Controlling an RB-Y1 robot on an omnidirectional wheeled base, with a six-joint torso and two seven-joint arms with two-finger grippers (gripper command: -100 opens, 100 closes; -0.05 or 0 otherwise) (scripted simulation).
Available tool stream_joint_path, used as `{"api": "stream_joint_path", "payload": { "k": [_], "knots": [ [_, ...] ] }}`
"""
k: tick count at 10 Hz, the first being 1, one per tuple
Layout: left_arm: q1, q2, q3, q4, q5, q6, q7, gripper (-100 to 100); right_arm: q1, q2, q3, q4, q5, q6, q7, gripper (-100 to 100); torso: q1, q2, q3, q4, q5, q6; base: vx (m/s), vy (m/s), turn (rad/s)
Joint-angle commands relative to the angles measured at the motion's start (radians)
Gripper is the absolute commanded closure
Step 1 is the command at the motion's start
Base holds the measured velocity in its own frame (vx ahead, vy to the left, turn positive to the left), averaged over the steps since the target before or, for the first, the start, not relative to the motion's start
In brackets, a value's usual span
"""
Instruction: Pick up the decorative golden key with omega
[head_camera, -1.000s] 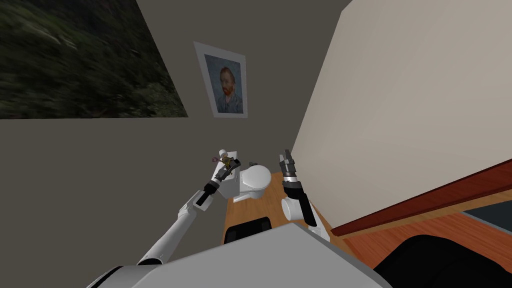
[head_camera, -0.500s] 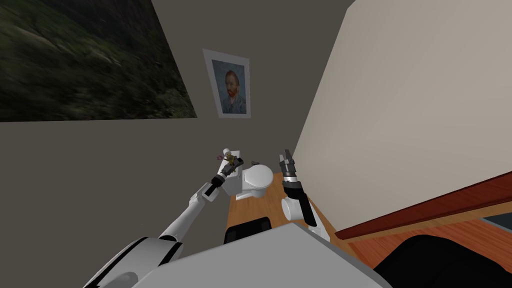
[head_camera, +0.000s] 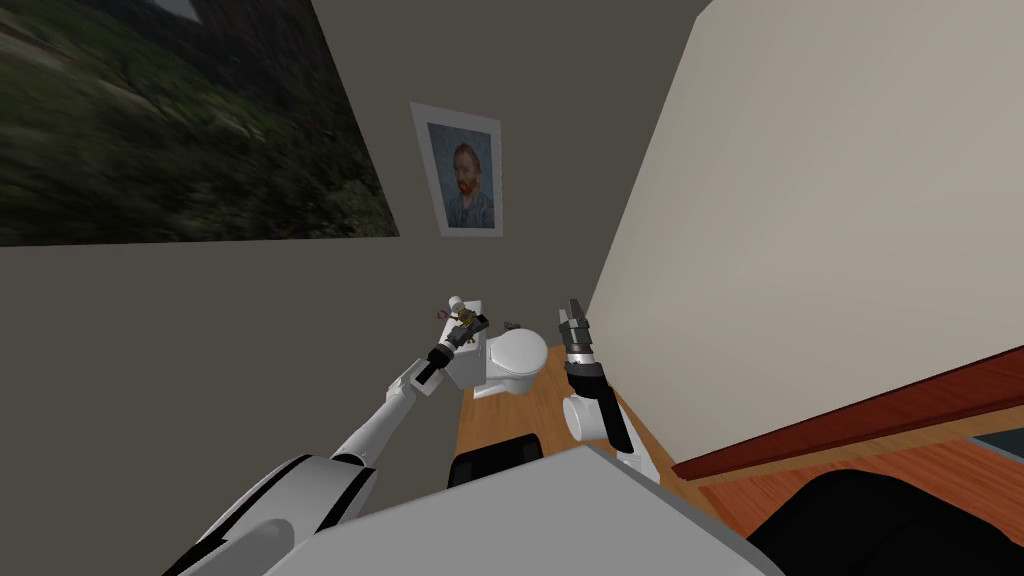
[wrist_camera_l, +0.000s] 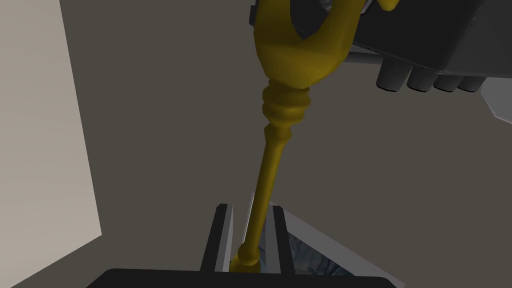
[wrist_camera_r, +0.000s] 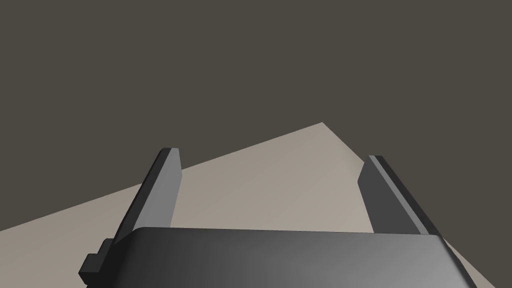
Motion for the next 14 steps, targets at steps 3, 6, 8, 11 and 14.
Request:
{"api": "stream_joint_path", "payload": {
  "k": [3, 6, 8, 11, 14],
  "knots": [
    [0.000, -0.001, -0.001, 0.000, 0.000, 0.000, 0.000, 100, 0.000, 0.000, 0.000, 0.000, 0.000, 0.000, 0.000, 0, 0.003, 0.000, 0.000, 0.000, 0.001, -0.001, 0.000, -0.002, -0.003],
    [0.074, 0.018, 0.040, -0.063, -0.006, -0.019, 0.013, 100, 0.000, 0.000, 0.000, 0.000, 0.000, 0.000, 0.000, 0, 0.001, -0.003, -0.001, 0.000, 0.000, 0.000, 0.044, -0.031, -0.089],
    [0.140, 0.036, 0.081, -0.126, -0.012, -0.032, 0.032, 100, 0.000, 0.000, 0.000, 0.000, 0.000, 0.000, 0.000, 0, 0.000, -0.004, -0.002, -0.001, 0.000, -0.001, 0.058, -0.057, -0.120],
    [0.230, 0.055, 0.122, -0.209, -0.019, -0.045, 0.050, 100, 0.000, 0.000, 0.000, 0.000, 0.000, 0.000, 0.000, 0, 0.002, -0.004, -0.002, -0.001, 0.001, -0.001, 0.050, -0.034, -0.100],
    [0.312, 0.073, 0.162, -0.284, -0.025, -0.058, 0.068, 100, 0.000, 0.000, 0.000, 0.000, 0.000, 0.000, 0.000, 0, 0.003, -0.003, -0.003, -0.003, 0.001, -0.001, 0.044, -0.031, -0.082]
  ]
}}
